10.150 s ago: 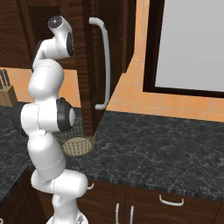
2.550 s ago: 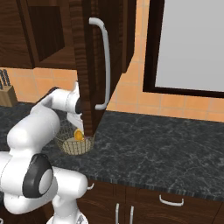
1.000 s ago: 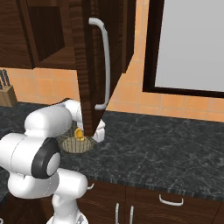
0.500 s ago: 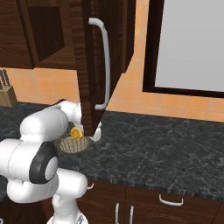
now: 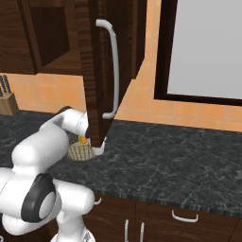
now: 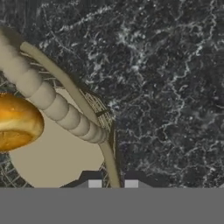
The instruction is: Open the cabinet, pick up the bread from the cabinet and place it in the basket. Then move the basket to the dining counter.
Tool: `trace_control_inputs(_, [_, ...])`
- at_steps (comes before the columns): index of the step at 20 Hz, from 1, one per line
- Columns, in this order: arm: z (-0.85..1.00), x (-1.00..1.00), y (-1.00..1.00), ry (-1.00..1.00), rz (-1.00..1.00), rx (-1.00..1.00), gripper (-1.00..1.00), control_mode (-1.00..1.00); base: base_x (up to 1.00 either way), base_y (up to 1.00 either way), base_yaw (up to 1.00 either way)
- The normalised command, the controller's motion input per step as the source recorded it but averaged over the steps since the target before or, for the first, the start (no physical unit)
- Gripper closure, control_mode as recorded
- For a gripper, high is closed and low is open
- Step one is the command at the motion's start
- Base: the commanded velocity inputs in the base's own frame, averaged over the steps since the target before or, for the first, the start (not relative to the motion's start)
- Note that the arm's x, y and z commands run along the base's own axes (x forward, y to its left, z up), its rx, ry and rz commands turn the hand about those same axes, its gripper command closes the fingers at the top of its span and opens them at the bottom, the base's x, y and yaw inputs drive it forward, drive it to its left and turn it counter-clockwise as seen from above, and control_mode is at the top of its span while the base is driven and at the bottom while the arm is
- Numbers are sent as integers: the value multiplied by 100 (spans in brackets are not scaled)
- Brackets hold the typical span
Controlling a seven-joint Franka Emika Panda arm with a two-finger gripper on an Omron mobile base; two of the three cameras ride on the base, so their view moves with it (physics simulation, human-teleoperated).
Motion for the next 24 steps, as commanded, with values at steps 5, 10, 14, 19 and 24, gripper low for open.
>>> trace_control_inputs(5, [61, -12, 1, 0, -37, 10, 100, -100, 0, 0, 0])
trace_control_inputs(10, [51, -20, 2, 3, -39, 1, 100, -100, 0, 0, 0])
trace_control_inputs(14, [54, -31, 7, 7, -39, 0, 100, -100, 0, 0, 0])
trace_control_inputs(19, [73, -60, 14, 11, -27, 1, 100, -100, 0, 0, 0])
trace_control_inputs(24, [59, -99, 9, 1, -13, 3, 100, -100, 0, 0, 0])
